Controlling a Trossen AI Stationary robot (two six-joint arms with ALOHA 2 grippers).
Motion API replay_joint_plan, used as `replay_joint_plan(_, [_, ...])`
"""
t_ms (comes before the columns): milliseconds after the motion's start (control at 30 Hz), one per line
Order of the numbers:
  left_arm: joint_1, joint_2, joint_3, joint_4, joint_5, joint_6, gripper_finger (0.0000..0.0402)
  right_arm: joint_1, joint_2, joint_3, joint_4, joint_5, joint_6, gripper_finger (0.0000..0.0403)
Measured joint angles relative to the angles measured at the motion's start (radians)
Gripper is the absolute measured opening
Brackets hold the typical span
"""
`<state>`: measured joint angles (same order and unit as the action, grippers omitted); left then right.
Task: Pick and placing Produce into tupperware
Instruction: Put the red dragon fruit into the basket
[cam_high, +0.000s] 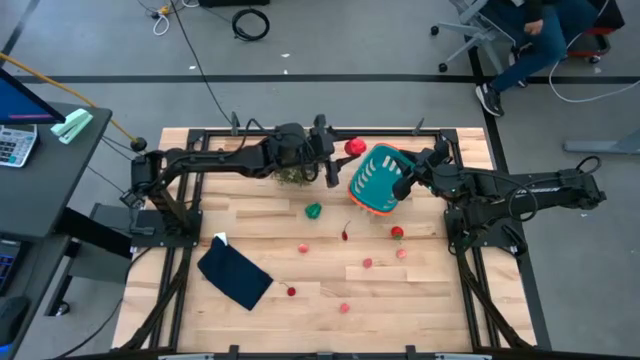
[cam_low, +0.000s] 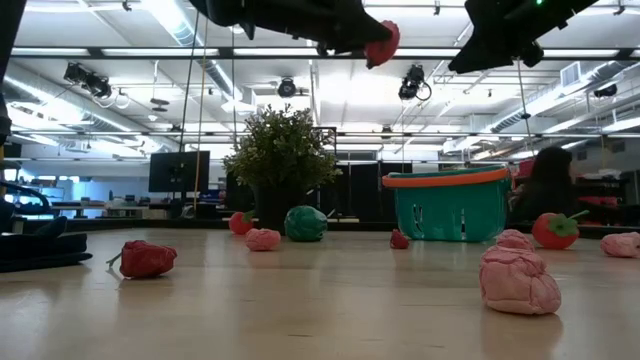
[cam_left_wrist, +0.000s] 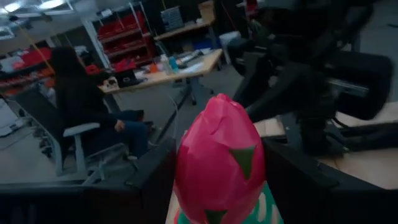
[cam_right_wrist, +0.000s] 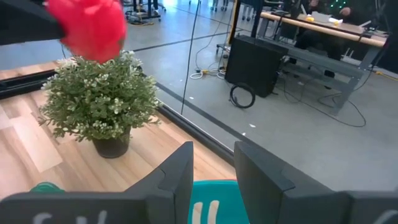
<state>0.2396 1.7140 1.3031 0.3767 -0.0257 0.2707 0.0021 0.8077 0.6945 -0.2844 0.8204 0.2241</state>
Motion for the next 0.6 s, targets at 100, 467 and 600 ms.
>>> replay_joint_plan(100, [0.01, 0.037, 0.001, 0.066, 0.032, -0.033, 0.0233, 0.0, -0.007, 0.0, 0.0, 0.0, -0.012, 0.0124])
replay_joint_plan(467, [0.035, 0.24, 0.094, 0.207, 0.088, -0.13, 0.0234, 0.0, -0.066, 0.0, -0.004, 0.0, -0.018, 0.0124])
replay_joint_plan(600, [0.025, 0.331, 0.213, 0.112, 0.113, -0.129, 0.0231, 0.0, -0.076, 0.0, -0.006, 0.0, -0.018, 0.0124])
